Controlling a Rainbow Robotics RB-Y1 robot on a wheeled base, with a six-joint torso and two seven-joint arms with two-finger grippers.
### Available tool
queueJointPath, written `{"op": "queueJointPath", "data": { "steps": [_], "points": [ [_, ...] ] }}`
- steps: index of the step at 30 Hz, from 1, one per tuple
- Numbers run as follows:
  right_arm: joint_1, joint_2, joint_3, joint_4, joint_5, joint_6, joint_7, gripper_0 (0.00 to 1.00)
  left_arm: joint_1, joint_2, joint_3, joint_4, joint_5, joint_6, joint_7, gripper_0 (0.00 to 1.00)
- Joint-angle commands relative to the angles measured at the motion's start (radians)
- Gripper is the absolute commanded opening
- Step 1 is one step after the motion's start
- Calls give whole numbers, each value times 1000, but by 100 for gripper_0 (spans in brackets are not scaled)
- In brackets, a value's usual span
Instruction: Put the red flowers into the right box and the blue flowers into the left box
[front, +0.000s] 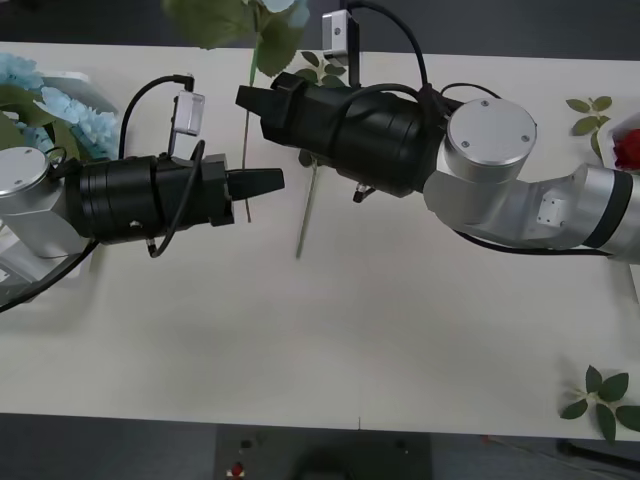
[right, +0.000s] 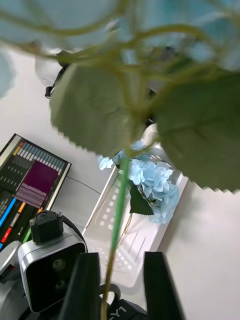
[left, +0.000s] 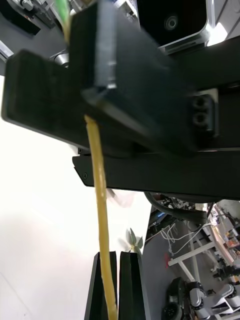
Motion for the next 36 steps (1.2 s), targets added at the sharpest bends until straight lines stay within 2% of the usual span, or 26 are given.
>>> {"op": "queueJointPath", "data": {
  "steps": [1,9,14,23,28,32,36],
  "points": [
    [-24,-47,-31,-27,21,-4,-14,100,-32,33,15,-25,15,-1,-63,0],
    [-24,-50,-31,-33,15,-6,-34,100,-30,33,15,-25,18,-1,-66,0],
    [-24,-84,-36,-64,23,6,-144,100,-28,35,15,-24,18,-1,-69,0],
    [-24,-281,-91,-168,63,97,-380,100,-28,33,14,-25,18,0,-75,0],
    [-26,-391,-108,-226,170,134,-581,100,-28,33,14,-25,18,2,-76,0],
    [-26,-417,-116,-243,224,121,-684,100,-28,66,19,-24,18,6,-78,0],
    [-24,-426,-126,-251,288,78,-798,100,-28,149,19,-21,18,9,-70,0]
  ]
}}
